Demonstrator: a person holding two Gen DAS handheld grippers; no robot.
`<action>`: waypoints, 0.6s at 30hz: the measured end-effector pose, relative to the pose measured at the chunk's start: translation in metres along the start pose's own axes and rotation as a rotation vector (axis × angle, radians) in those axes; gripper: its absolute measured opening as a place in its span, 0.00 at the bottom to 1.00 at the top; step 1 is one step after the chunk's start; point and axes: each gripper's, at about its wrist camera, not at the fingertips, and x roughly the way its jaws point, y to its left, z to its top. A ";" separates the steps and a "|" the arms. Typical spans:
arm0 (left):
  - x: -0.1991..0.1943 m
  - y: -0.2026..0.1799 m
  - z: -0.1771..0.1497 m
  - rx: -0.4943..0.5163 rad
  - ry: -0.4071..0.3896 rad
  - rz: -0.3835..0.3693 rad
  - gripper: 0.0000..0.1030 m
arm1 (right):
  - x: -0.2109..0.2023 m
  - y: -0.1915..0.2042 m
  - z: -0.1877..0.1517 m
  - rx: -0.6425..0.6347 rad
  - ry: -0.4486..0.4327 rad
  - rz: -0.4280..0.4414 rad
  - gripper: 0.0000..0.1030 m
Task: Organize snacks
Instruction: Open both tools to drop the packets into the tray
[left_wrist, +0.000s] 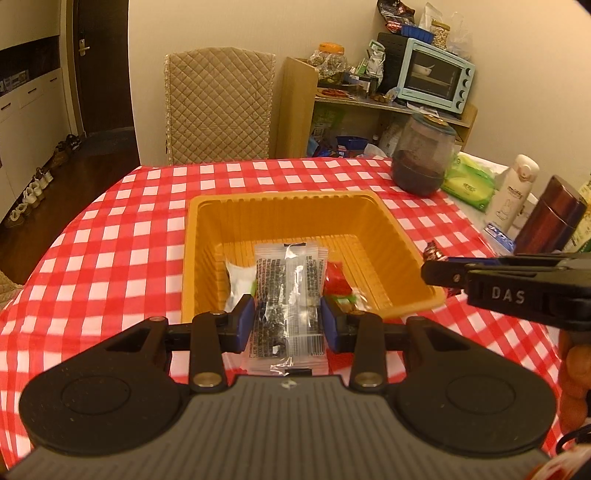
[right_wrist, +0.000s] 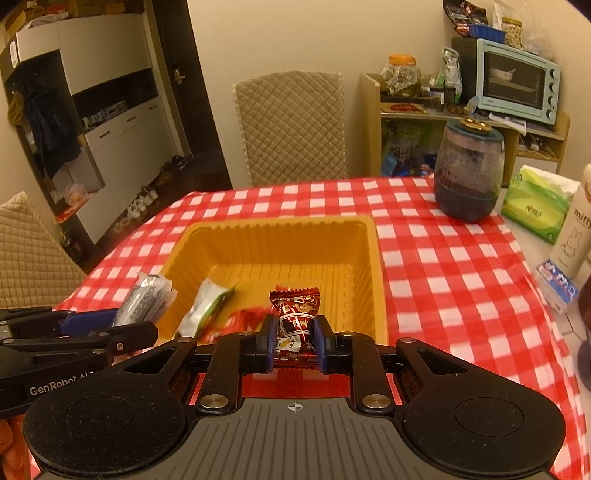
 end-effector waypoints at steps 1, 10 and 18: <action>0.005 0.001 0.003 0.003 0.001 0.004 0.34 | 0.004 -0.002 0.003 0.002 -0.001 0.000 0.21; 0.044 0.010 0.022 -0.001 0.011 0.013 0.34 | 0.032 -0.012 0.015 0.003 0.011 -0.013 0.21; 0.060 0.011 0.031 -0.002 0.004 0.015 0.41 | 0.045 -0.019 0.010 0.011 0.031 -0.020 0.21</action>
